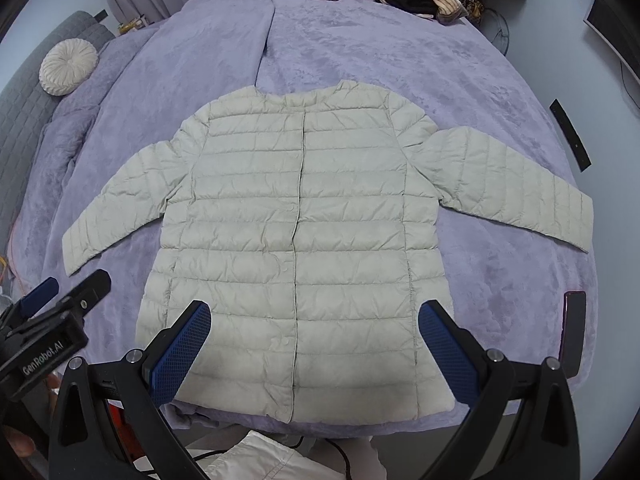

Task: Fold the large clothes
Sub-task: 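Grasp the jacket sleeve cuff with the left tool and fold it across the body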

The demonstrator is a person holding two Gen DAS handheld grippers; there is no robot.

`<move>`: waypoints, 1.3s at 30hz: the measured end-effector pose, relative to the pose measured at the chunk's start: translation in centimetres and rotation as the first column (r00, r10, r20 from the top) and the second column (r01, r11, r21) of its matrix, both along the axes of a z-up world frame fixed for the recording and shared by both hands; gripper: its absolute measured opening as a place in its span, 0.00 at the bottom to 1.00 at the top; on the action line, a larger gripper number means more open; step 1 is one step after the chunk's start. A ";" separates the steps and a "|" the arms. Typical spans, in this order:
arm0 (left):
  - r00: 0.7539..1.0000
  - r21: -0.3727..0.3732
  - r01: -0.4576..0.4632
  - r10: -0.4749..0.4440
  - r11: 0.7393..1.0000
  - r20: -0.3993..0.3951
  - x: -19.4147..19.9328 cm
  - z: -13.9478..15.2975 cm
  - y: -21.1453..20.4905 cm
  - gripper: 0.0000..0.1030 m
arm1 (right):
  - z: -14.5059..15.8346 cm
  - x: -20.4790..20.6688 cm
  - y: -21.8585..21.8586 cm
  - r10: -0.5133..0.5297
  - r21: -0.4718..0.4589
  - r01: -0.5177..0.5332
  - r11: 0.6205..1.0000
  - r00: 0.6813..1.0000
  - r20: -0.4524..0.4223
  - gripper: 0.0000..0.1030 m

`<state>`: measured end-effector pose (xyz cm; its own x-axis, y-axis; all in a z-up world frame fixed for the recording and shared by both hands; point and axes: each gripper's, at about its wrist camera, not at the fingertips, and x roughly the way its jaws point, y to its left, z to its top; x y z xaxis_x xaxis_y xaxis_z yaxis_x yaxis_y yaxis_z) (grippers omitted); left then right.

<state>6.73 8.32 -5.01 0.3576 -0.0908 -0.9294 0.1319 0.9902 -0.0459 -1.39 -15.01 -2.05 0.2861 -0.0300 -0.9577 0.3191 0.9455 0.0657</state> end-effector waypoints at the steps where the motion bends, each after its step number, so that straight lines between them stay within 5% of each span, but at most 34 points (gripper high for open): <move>1: 0.999 -0.006 -0.033 0.033 0.999 -0.006 0.6 -0.8 1.2 1.00 | -0.6 0.4 0.4 0.009 -0.006 -0.009 1.000 1.000 -0.014 1.00; 6: 0.979 -0.094 -0.194 0.187 0.977 -0.077 4.5 -6.1 8.3 1.00 | -4.4 3.3 3.0 0.069 -0.007 -0.070 0.998 0.994 -0.079 1.00; 15: 0.905 -0.212 -0.425 0.413 0.880 -0.101 9.8 -14.5 18.9 1.00 | -11.7 10.7 9.2 0.186 0.042 -0.183 0.982 0.977 -0.104 0.99; 22: 0.881 -0.368 -0.472 0.442 0.801 -0.168 12.8 -19.2 21.1 1.00 | -15.3 16.1 12.9 0.230 0.107 -0.224 0.969 0.972 -0.044 0.57; 27: 0.849 -0.394 -0.521 0.510 0.758 -0.140 14.4 -20.3 21.8 1.00 | -18.0 18.1 14.9 0.262 0.124 -0.257 0.958 0.965 -0.023 0.54; 29: 0.824 -0.377 -0.552 0.557 0.744 -0.106 14.7 -19.9 22.4 0.77 | -18.9 18.5 15.2 0.264 0.123 -0.259 0.958 0.964 -0.025 0.54; 31: 0.825 -0.377 -0.549 0.555 0.746 -0.102 15.2 -19.9 22.8 0.30 | -19.3 18.6 15.3 0.261 0.125 -0.257 0.958 0.965 -0.022 0.54; 33: 0.839 -0.428 -0.521 0.536 0.739 -0.095 15.6 -19.6 23.1 0.08 | -19.5 18.6 15.1 0.261 0.129 -0.257 0.958 0.965 -0.016 0.54; 39: 0.881 -0.446 -0.401 0.470 0.800 0.050 15.9 -14.6 21.1 0.08 | -19.3 18.1 14.7 0.264 0.144 -0.263 0.954 0.964 0.009 0.54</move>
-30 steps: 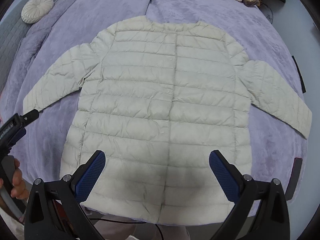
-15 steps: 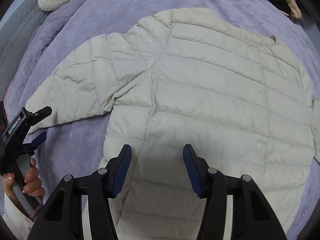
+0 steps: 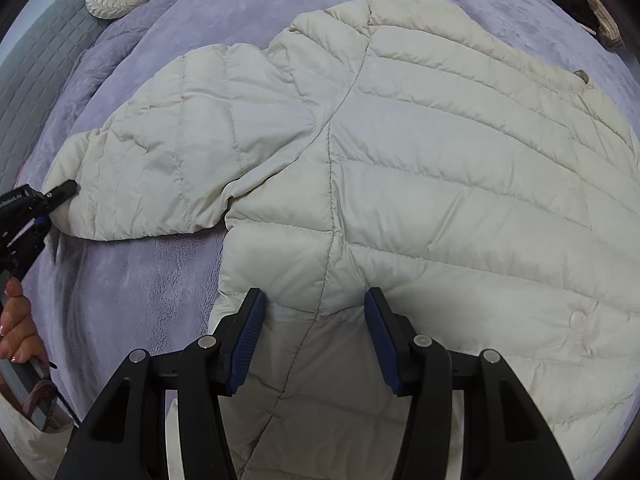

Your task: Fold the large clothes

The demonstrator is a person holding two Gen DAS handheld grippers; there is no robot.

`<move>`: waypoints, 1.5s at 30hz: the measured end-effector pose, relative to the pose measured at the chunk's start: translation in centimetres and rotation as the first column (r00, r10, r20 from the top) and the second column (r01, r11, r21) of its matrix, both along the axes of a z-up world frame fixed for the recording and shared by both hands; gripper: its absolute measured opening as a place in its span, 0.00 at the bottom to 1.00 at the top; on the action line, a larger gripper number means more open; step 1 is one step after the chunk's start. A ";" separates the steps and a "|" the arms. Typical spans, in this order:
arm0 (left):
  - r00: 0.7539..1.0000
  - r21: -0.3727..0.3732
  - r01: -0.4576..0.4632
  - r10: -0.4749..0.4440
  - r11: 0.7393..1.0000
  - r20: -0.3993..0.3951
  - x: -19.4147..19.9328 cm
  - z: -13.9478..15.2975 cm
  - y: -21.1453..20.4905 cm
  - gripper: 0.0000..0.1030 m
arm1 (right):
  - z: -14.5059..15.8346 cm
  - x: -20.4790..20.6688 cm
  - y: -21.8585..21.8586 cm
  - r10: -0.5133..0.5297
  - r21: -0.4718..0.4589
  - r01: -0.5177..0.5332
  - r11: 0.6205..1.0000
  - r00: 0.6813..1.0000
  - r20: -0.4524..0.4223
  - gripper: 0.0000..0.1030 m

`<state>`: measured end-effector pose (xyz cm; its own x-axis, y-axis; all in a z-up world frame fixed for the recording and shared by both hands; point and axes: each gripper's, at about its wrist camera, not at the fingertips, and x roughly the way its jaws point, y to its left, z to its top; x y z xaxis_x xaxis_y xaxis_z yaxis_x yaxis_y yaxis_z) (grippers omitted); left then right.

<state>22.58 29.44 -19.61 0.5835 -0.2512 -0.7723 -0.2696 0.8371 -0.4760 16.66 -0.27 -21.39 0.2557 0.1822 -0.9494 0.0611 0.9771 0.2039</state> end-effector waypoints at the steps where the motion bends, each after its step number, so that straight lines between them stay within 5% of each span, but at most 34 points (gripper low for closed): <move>1: 0.999 0.009 0.024 -0.024 1.000 0.030 0.0 1.3 -0.7 0.08 | 0.0 0.0 -0.1 -0.003 0.006 0.003 1.000 1.000 0.002 0.54; 6: 0.966 0.108 0.192 -0.207 0.975 0.156 0.2 7.2 -6.8 0.08 | 1.0 -0.9 -2.2 -0.035 0.062 0.034 0.998 0.999 0.015 0.54; 11: 0.889 0.184 0.382 -0.414 0.906 0.193 0.2 9.9 -16.4 0.08 | 3.1 -3.6 -8.0 -0.163 0.101 0.159 0.982 0.986 0.032 0.54; 16: 0.786 0.248 0.575 -0.610 0.780 0.100 -0.5 8.1 -28.3 0.08 | 4.3 -7.0 -15.3 -0.277 0.089 0.272 0.958 0.960 0.039 0.54; 23: 0.638 0.391 0.737 -0.757 0.551 -0.137 -4.4 1.9 -40.6 0.08 | 3.8 -10.9 -23.9 -0.384 0.048 0.383 0.923 0.923 0.014 0.54; 27: 0.619 0.444 0.747 -0.762 0.494 -0.193 -6.1 -0.1 -42.0 0.09 | 2.9 -12.9 -26.7 -0.429 0.060 0.428 0.902 0.903 -0.010 0.55; 29: 0.614 0.439 0.754 -0.762 0.489 -0.207 -6.5 -0.5 -41.7 0.09 | 2.6 -13.2 -27.4 -0.441 0.068 0.441 0.895 0.897 -0.013 0.60; 30: 0.615 0.436 0.755 -0.761 0.490 -0.209 -6.6 -0.5 -41.6 0.22 | 2.5 -13.1 -27.4 -0.444 0.078 0.444 0.893 0.896 -0.013 0.62; 31: 0.615 0.427 0.755 -0.762 0.497 -0.201 -6.7 -0.4 -41.4 0.53 | 2.4 -13.2 -27.5 -0.447 0.088 0.447 0.890 0.894 -0.014 0.63; 33: 0.639 0.450 0.728 -0.750 0.516 -0.174 -7.1 0.2 -41.1 1.00 | 2.3 -13.6 -27.4 -0.450 0.095 0.449 0.888 0.893 -0.015 0.64; 36: 0.649 0.503 0.702 -0.744 0.504 -0.161 -7.5 0.8 -40.8 1.00 | 2.1 -13.4 -27.5 -0.452 0.105 0.450 0.887 0.892 -0.008 0.70; 39: 0.668 0.500 0.693 -0.723 0.519 -0.175 -7.2 1.2 -39.8 1.00 | 2.5 -12.9 -27.5 -0.451 0.094 0.449 0.889 0.892 0.002 0.73; 42: 0.711 0.501 0.652 -0.689 0.569 -0.143 -7.3 2.7 -37.1 1.00 | 3.6 -12.3 -27.2 -0.431 0.063 0.429 0.901 0.902 0.022 0.78; 45: 0.783 0.519 0.569 -0.612 0.638 -0.106 -6.9 4.4 -33.0 1.00 | 5.2 -10.7 -25.6 -0.374 0.022 0.374 0.927 0.925 0.061 0.78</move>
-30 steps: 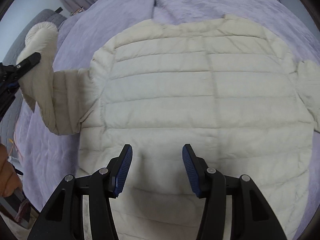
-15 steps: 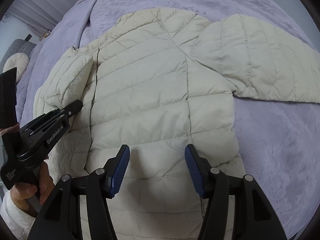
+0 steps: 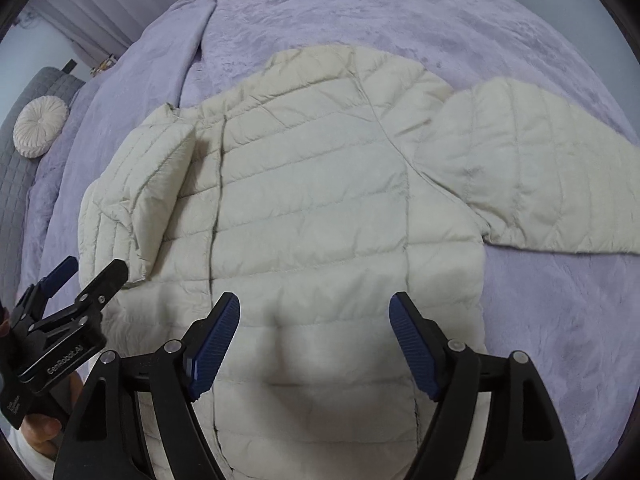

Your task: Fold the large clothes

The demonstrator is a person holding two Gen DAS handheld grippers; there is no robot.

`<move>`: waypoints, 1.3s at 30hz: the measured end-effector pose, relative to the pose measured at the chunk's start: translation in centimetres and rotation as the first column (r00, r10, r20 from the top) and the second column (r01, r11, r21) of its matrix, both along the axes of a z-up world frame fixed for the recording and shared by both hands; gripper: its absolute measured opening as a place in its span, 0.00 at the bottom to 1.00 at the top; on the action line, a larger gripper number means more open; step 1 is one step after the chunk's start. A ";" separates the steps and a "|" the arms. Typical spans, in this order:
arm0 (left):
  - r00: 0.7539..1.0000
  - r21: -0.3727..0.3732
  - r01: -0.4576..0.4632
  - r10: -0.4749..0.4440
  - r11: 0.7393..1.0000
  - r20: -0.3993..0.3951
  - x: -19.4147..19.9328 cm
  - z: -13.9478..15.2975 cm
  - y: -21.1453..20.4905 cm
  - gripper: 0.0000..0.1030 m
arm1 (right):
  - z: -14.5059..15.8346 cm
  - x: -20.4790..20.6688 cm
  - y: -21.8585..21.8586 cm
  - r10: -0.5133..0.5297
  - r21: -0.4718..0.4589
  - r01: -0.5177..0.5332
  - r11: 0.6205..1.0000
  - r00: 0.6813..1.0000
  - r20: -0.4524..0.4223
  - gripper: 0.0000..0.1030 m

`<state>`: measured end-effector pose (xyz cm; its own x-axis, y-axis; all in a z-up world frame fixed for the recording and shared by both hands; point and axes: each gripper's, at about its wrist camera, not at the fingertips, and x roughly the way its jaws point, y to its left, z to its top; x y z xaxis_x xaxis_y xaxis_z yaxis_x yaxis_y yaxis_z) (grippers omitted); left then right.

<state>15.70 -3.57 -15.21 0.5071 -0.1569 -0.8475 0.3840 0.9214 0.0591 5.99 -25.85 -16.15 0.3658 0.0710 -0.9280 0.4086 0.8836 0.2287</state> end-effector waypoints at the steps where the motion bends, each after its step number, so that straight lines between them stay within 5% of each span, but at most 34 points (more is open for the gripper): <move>1: 0.999 0.013 -0.040 0.040 0.999 0.004 0.3 0.2 1.4 1.00 | 0.6 0.9 0.9 0.030 -0.019 -0.030 0.999 0.999 0.009 0.78; 6: 0.978 0.151 -0.203 0.209 0.967 -0.018 1.4 -2.0 7.4 1.00 | 2.5 6.6 7.8 0.236 -0.164 -0.228 0.960 0.971 0.030 0.78; 11: 0.961 0.242 -0.237 0.264 0.941 -0.085 1.7 -5.3 10.0 1.00 | 1.6 11.5 14.6 0.403 -0.358 -0.382 0.852 0.915 -0.016 0.78; 15: 0.959 0.220 -0.252 0.274 0.942 -0.071 2.9 -5.9 10.0 1.00 | -0.4 14.3 17.0 0.434 -0.490 -0.424 0.762 0.895 -0.100 0.77; 17: 0.954 0.198 -0.285 0.298 0.938 -0.040 3.7 -5.6 10.0 1.00 | -0.8 15.0 16.7 0.414 -0.512 -0.404 0.758 0.905 -0.101 0.55; 18: 0.949 0.189 -0.302 0.314 0.934 -0.032 4.1 -5.6 10.1 1.00 | -0.7 15.1 16.0 0.395 -0.504 -0.385 0.773 0.914 -0.091 0.28; 20: 0.937 0.178 -0.335 0.347 0.925 -0.042 4.7 -5.9 10.6 1.00 | 0.0 14.9 13.4 0.322 -0.428 -0.300 0.853 0.947 -0.021 0.23; 23: 0.921 0.160 -0.368 0.382 0.916 -0.069 5.1 -6.6 11.4 1.00 | 0.4 13.0 7.3 0.096 -0.192 -0.076 0.978 0.991 0.096 0.23; 25: 0.917 0.158 -0.379 0.393 0.912 -0.072 5.1 -6.8 11.6 1.00 | -0.6 11.2 3.4 -0.065 -0.014 0.068 0.998 0.990 0.122 0.24; 28: 0.911 0.155 -0.391 0.406 0.907 -0.075 5.3 -7.1 12.1 1.00 | -3.2 8.5 -0.4 -0.225 0.220 0.201 0.955 0.970 0.094 0.24; 32: 0.883 0.157 -0.449 0.463 0.880 -0.072 5.6 -6.9 13.6 1.00 | -6.4 5.5 -2.8 -0.368 0.457 0.314 0.832 0.929 0.032 0.29; 34: 0.858 0.154 -0.493 0.507 0.856 -0.076 5.9 -6.8 15.0 1.00 | -7.0 4.5 -3.4 -0.408 0.522 0.331 0.786 0.912 0.036 0.55; 36: 0.842 0.141 -0.517 0.531 0.844 -0.092 6.1 -6.4 16.6 1.00 | -6.9 3.8 -3.8 -0.434 0.562 0.335 0.756 0.900 0.047 0.61; 39: 0.860 0.121 -0.495 0.505 0.860 -0.069 5.6 -4.8 17.6 1.00 | -6.3 2.8 -4.3 -0.458 0.538 0.368 0.758 0.888 0.037 0.61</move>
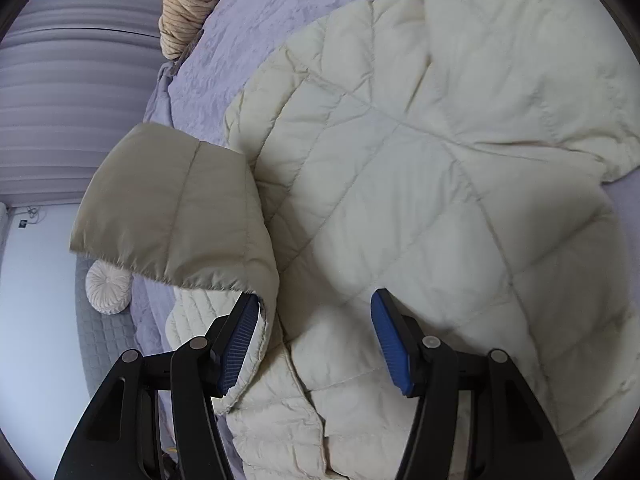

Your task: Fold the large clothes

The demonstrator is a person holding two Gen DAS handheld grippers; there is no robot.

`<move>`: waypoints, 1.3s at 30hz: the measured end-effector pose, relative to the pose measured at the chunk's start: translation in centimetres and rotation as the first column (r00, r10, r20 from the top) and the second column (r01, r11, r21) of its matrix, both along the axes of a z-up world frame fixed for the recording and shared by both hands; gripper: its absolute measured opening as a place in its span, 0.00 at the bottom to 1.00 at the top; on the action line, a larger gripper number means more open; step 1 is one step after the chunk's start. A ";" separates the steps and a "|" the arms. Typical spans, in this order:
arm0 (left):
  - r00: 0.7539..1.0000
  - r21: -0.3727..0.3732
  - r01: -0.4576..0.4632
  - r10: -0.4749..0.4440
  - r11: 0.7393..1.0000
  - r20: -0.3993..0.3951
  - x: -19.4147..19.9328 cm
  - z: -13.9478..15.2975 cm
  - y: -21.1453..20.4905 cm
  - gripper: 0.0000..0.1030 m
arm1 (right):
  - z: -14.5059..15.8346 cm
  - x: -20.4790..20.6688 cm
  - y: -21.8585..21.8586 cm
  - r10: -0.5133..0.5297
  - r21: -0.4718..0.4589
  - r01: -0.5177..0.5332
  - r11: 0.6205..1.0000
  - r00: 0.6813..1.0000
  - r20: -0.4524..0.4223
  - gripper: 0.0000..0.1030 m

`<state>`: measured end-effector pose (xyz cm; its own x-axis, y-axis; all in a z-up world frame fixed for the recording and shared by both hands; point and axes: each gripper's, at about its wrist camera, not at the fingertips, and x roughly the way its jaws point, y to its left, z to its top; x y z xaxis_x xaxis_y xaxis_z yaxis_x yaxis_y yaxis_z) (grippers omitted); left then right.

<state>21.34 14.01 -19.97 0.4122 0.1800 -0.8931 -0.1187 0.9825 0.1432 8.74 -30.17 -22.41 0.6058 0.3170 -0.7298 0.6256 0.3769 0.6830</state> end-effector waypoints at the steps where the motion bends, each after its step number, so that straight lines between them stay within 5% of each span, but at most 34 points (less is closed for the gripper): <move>1: 1.000 -0.005 0.028 -0.028 1.000 0.011 -0.1 0.6 -0.1 1.00 | 0.2 -0.5 0.0 -0.004 -0.006 0.004 1.000 1.000 -0.006 0.61; 6: 0.987 -0.126 0.162 -0.158 0.979 0.041 2.1 2.6 -2.0 1.00 | 1.0 -0.7 3.3 0.105 0.046 -0.106 0.993 0.994 0.025 0.61; 14: 0.964 -0.178 0.264 -0.263 0.948 0.030 8.3 3.0 -5.0 1.00 | -0.9 4.9 18.6 0.357 0.174 -0.381 0.908 0.921 0.155 0.58; 19: 0.934 -0.135 0.356 -0.358 0.925 0.010 9.1 2.3 -6.9 1.00 | -3.0 6.8 21.5 0.284 0.217 -0.317 0.923 0.944 0.168 0.14; 28: 0.932 -0.129 0.359 -0.363 0.924 -0.007 10.5 0.8 -6.3 1.00 | -4.4 6.6 25.5 0.239 0.283 -0.288 0.915 0.951 0.198 0.06; 34: 0.930 -0.097 0.364 -0.367 0.926 -0.022 10.4 -0.5 -6.7 1.00 | -3.6 6.3 26.7 0.335 0.192 -0.350 0.917 0.936 0.108 0.06; 39: 0.937 -0.079 0.345 -0.347 0.935 -0.026 10.1 -1.2 -7.1 1.00 | 0.4 4.4 22.2 0.398 0.003 -0.399 0.917 0.916 0.061 0.07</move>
<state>31.47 6.95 -21.12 0.4022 -0.0331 -0.9150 0.2346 0.9697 0.0680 13.11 -7.98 -22.01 0.4682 0.5516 -0.6903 0.3852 0.5757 0.7213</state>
